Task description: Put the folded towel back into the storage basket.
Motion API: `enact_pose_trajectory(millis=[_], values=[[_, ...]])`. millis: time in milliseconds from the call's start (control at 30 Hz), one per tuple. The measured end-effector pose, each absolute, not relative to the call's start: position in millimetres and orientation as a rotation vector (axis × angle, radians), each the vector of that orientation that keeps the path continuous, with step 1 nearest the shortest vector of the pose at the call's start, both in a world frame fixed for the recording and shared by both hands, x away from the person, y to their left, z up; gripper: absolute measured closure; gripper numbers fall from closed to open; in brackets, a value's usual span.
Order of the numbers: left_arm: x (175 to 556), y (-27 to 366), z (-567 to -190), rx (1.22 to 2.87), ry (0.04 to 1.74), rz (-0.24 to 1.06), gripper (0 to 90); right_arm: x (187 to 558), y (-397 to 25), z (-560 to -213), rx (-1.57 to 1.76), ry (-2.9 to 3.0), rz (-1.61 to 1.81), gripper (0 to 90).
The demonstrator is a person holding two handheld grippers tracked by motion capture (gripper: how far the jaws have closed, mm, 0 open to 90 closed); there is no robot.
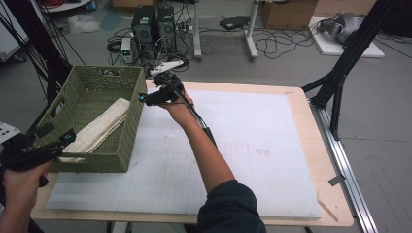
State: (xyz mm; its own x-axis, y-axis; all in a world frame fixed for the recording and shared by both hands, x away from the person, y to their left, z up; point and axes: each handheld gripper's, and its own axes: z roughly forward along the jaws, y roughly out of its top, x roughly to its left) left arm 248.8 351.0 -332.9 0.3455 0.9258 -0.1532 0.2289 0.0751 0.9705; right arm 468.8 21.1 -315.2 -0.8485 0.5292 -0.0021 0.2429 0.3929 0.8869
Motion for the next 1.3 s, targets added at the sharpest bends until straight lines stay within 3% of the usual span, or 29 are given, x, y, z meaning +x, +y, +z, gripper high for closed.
enact_pose_trajectory(millis=[733, 1300], values=[[272.5, 263.3, -337.3, 1.559, 0.916, 0.596, 17.5, 412.4, -114.9, -317.0, 0.752, 2.264, 1.429, 11.5], [294.7, 178.5, -349.0, 1.638, 0.741, 0.492, 17.7, 349.5, -234.3, -354.6, 0.956, 2.148, 1.372, 11.5]])
